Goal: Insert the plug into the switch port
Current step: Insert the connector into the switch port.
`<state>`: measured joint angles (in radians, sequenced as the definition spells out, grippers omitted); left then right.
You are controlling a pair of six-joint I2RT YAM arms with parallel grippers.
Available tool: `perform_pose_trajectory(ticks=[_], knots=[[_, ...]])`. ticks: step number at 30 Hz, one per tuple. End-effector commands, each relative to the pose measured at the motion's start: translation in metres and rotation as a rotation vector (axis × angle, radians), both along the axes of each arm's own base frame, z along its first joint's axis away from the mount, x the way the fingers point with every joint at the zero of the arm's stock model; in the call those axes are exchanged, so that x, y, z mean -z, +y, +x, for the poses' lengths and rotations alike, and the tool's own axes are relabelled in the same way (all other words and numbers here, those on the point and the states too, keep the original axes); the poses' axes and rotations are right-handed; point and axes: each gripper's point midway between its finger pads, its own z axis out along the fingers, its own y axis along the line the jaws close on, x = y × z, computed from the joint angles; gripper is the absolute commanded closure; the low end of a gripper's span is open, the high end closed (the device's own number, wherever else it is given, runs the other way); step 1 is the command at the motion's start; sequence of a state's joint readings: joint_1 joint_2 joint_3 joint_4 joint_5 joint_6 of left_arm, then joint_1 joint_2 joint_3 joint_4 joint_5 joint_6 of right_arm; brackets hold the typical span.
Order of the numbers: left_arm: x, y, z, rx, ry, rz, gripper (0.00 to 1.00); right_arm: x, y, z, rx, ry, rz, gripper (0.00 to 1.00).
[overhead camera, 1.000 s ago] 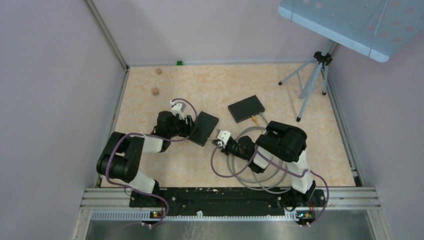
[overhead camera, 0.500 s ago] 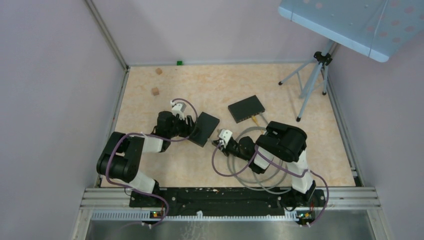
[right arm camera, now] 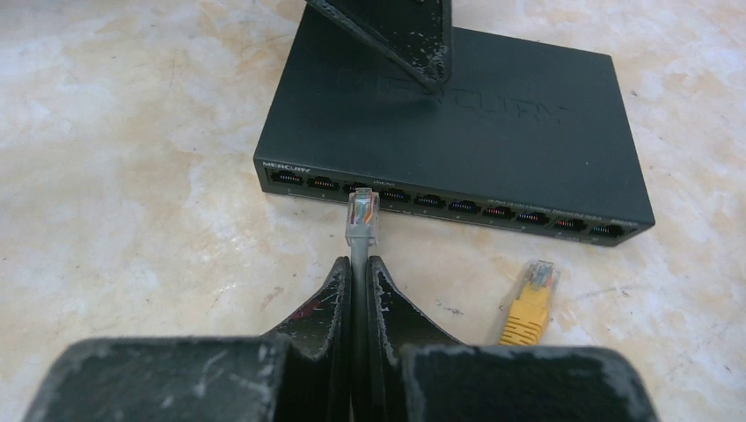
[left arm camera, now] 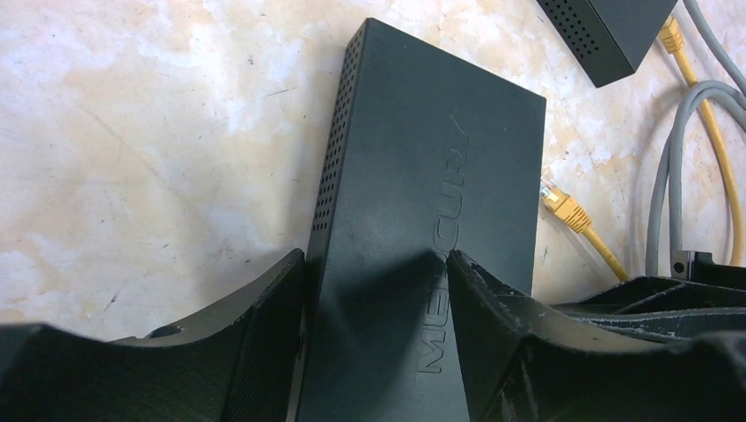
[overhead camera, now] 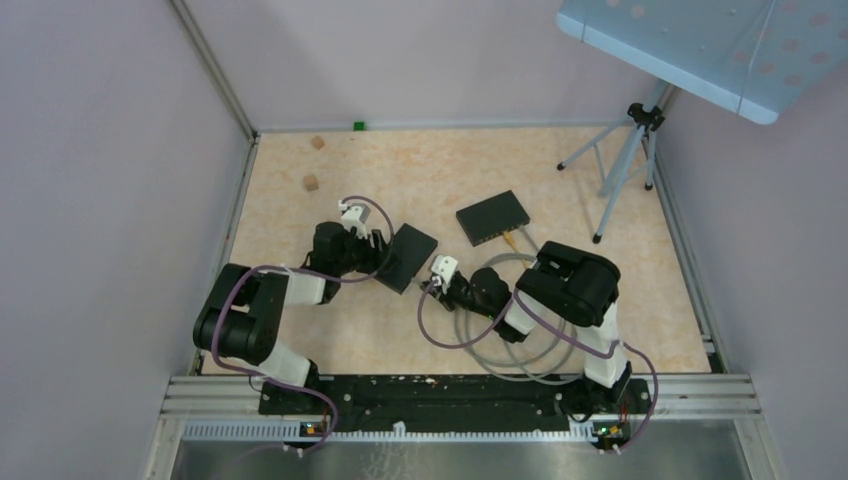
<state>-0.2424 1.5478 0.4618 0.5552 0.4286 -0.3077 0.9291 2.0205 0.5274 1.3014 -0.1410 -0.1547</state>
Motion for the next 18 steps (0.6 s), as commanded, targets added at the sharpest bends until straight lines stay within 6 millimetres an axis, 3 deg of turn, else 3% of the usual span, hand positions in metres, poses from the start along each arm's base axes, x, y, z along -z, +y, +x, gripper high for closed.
perform_pose_trajectory(ticks=[1,8,14,18], knots=[[-0.007,-0.029,-0.031,0.152,0.055,-0.108,0.36,-0.056,0.026,0.0,-0.069,-0.09,0.133,1.0],[-0.028,0.0,-0.002,-0.029,-0.061,0.01,0.31,-0.013,-0.007,-0.011,-0.053,0.002,-0.132,1.0],[-0.057,0.022,0.024,-0.164,-0.17,0.081,0.28,0.0,-0.031,-0.021,-0.015,0.066,-0.204,1.0],[-0.064,0.023,0.033,-0.168,-0.185,0.094,0.28,0.003,-0.039,-0.01,0.04,0.085,-0.183,1.0]])
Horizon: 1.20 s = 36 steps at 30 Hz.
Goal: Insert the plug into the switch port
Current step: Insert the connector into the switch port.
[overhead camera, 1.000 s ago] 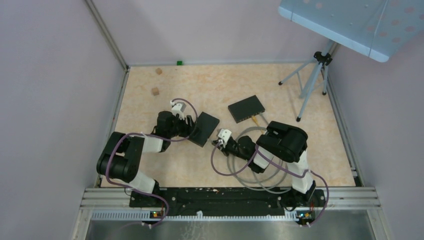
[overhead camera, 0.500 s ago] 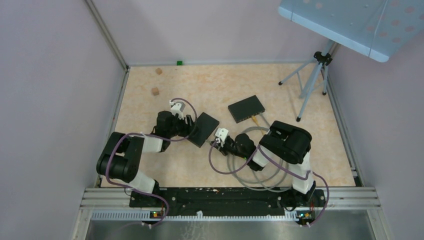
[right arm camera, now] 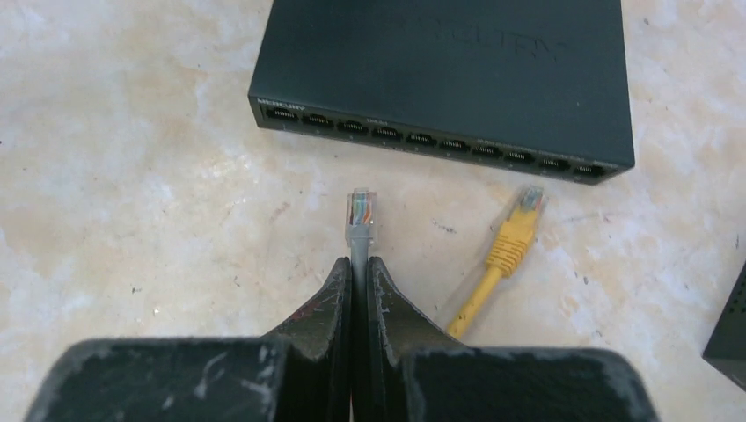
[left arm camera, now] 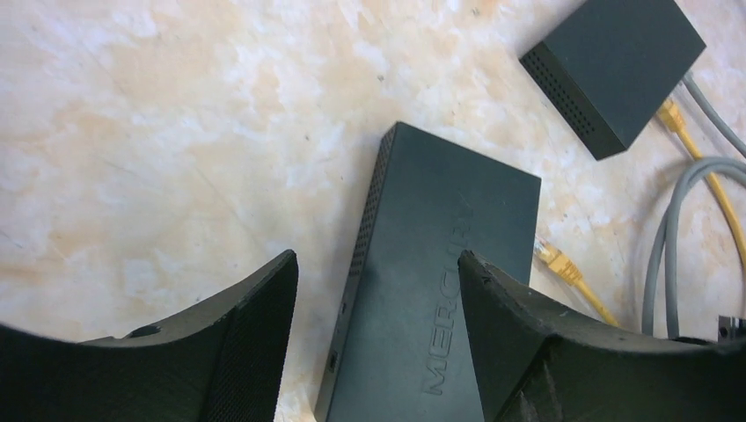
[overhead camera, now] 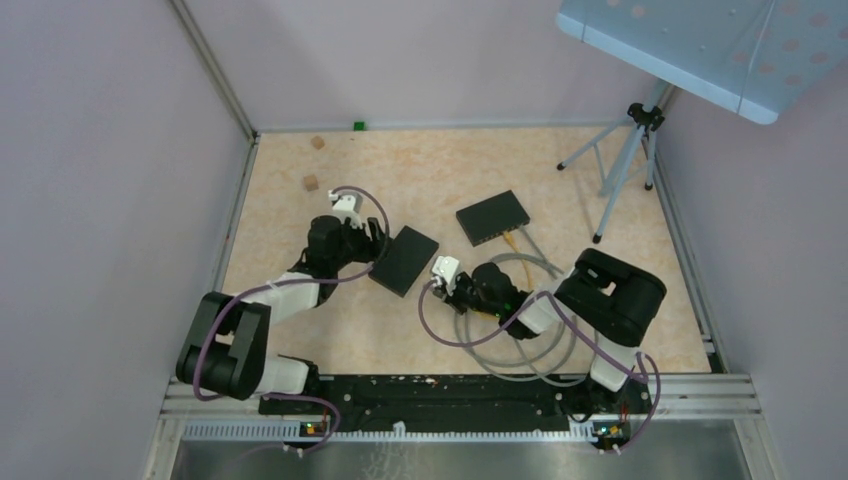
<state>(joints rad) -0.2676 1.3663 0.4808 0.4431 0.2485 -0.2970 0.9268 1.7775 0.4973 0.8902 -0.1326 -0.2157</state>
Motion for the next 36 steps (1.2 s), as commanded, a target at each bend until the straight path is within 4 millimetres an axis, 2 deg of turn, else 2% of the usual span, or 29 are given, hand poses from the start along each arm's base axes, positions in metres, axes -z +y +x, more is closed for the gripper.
perform_pose_trajectory(ticks=[1,7,10,16,23,36], knots=[[-0.022,0.003,0.02,-0.026,-0.075,0.025,0.28,0.001,-0.01,0.01,0.067,0.016,0.016,1.0],[-0.015,-0.018,0.011,0.099,-0.076,-0.039,0.28,-0.033,0.008,0.026,0.09,-0.037,0.152,1.0],[-0.006,-0.026,0.008,0.139,-0.045,-0.063,0.28,-0.041,0.016,0.028,0.081,-0.041,0.191,1.0],[0.006,-0.029,0.004,0.143,-0.001,-0.086,0.29,-0.037,0.025,0.029,0.062,-0.019,0.206,1.0],[0.022,-0.022,0.0,0.098,0.062,-0.071,0.29,-0.024,0.029,0.028,0.048,0.014,0.179,1.0],[0.037,-0.022,-0.009,0.087,0.114,-0.081,0.29,-0.017,0.02,0.022,0.062,0.041,0.148,1.0]])
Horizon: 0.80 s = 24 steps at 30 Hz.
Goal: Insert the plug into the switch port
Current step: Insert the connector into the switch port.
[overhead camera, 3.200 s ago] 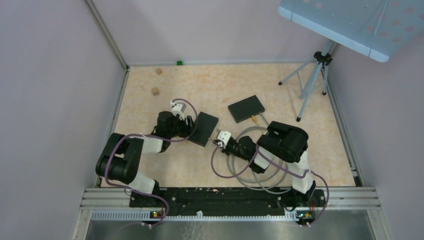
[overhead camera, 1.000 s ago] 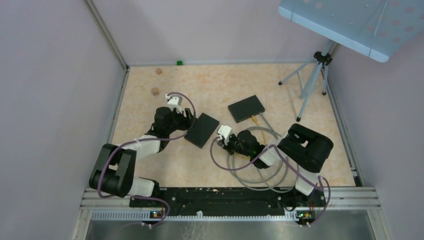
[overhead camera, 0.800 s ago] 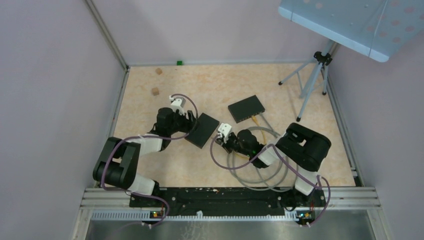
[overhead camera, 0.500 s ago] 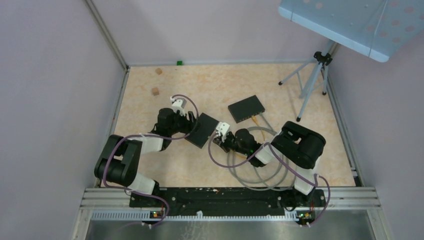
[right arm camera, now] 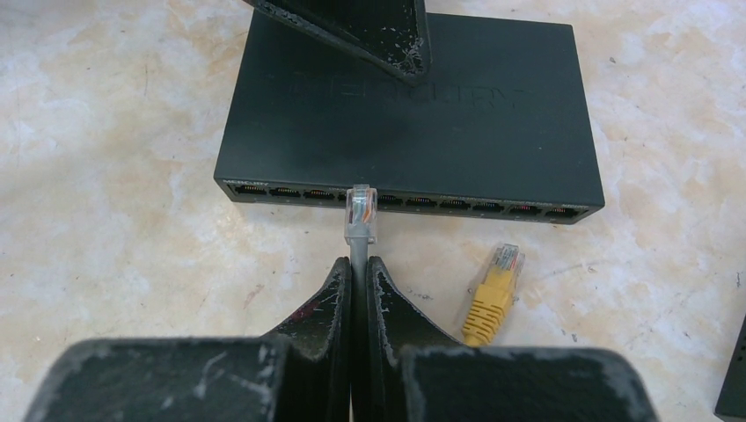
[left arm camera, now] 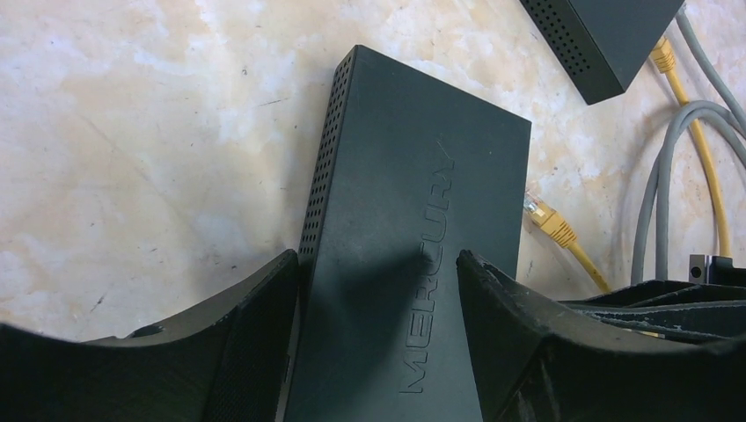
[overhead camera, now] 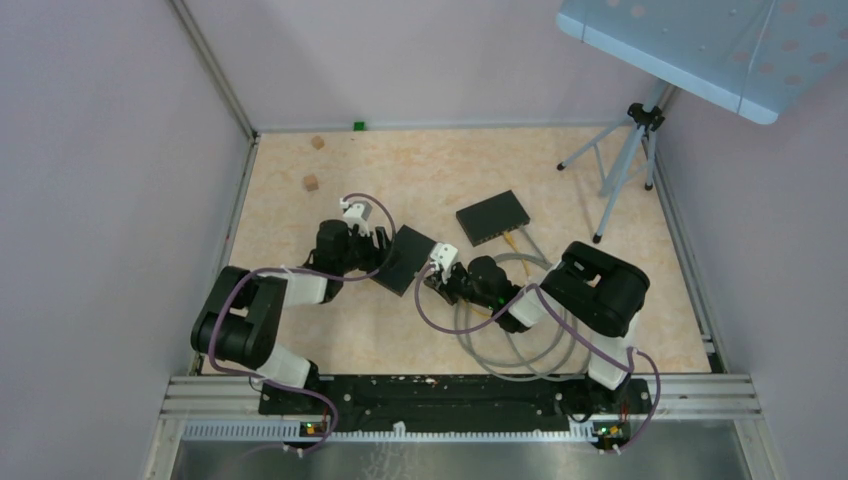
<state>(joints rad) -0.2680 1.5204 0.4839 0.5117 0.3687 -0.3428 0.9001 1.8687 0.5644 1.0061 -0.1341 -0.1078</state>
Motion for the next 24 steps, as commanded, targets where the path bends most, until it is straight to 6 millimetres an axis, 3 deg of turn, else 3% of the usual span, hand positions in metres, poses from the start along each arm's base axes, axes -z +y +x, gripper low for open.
perform_pose_trajectory(ticks=[1,9,24], knots=[[0.003,-0.002,0.0,0.001,-0.002,-0.016,0.29,-0.006,0.0,-0.002,0.004,0.005,0.026,1.0],[0.001,0.0,-0.001,-0.007,-0.01,-0.01,0.29,-0.012,-0.002,-0.006,0.006,-0.018,0.024,1.0],[0.004,-0.004,-0.006,0.003,0.003,-0.018,0.3,-0.017,0.016,0.002,-0.007,-0.023,0.051,1.0]])
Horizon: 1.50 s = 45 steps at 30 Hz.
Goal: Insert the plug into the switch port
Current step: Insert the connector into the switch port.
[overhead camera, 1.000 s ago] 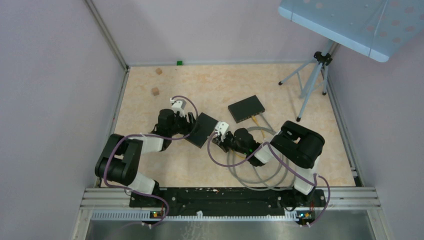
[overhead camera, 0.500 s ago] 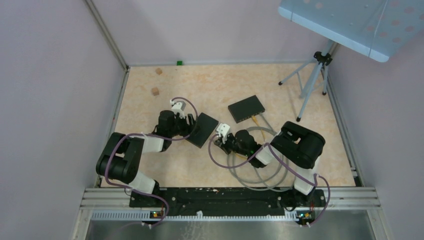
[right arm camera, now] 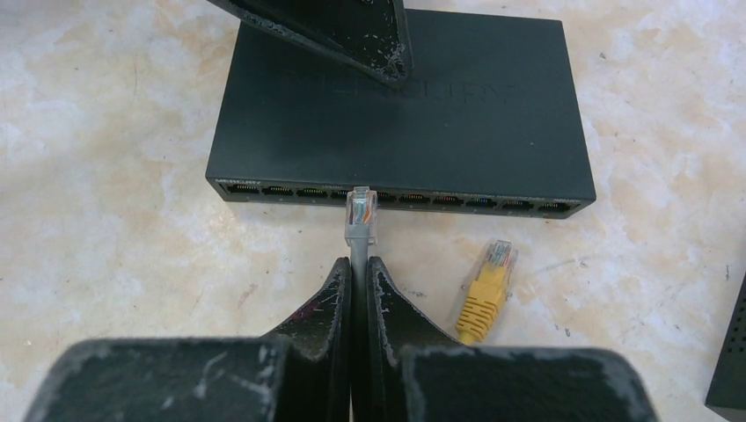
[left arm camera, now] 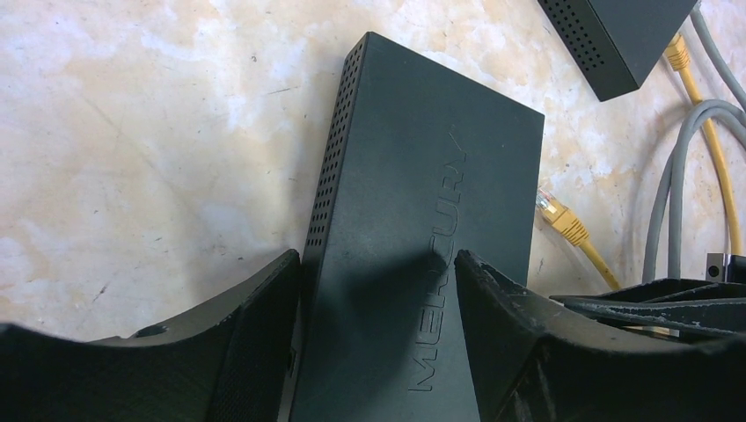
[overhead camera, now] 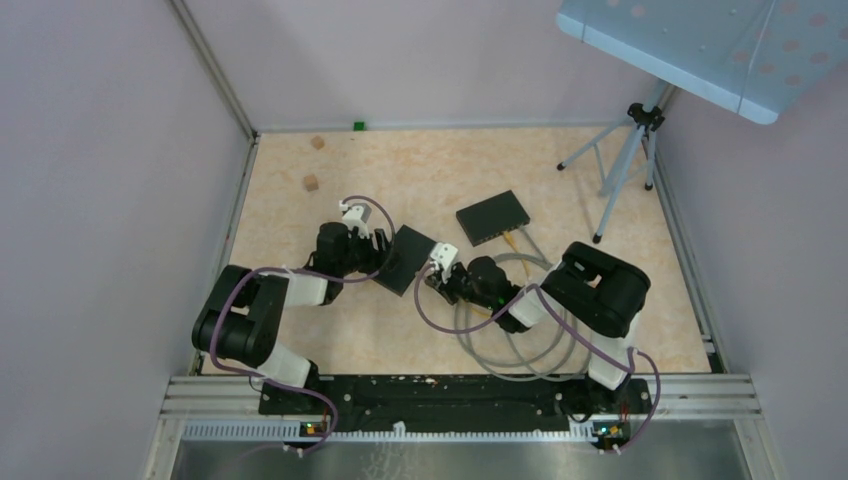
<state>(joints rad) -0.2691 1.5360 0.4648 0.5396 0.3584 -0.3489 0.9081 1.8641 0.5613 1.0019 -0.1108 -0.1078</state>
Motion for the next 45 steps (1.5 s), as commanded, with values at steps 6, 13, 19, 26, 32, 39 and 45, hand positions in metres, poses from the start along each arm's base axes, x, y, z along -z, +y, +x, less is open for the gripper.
perform_pose_trajectory(ticks=[6,13,19,26,32,39,45], knots=[[-0.002,-0.006,-0.003,0.012,0.0,-0.017,0.3,-0.012,0.02,0.0,-0.036,-0.008,0.043,1.0],[0.0,-0.008,-0.003,0.021,0.012,-0.018,0.31,-0.008,0.021,-0.003,-0.043,-0.003,0.035,1.0],[0.003,-0.01,-0.005,0.027,0.024,-0.011,0.31,-0.018,0.021,0.004,-0.003,-0.031,0.054,1.0],[0.006,-0.016,-0.007,0.044,0.04,-0.014,0.32,-0.03,0.023,0.008,0.033,-0.062,0.091,1.0],[0.006,-0.016,-0.007,0.047,0.04,-0.01,0.32,-0.032,0.031,0.002,0.006,-0.063,0.097,1.0],[0.007,-0.017,-0.007,0.051,0.044,-0.003,0.32,-0.04,0.034,0.0,0.006,-0.095,0.105,1.0],[0.008,-0.018,-0.007,0.054,0.05,-0.002,0.32,-0.049,0.035,0.0,0.012,-0.122,0.117,1.0]])
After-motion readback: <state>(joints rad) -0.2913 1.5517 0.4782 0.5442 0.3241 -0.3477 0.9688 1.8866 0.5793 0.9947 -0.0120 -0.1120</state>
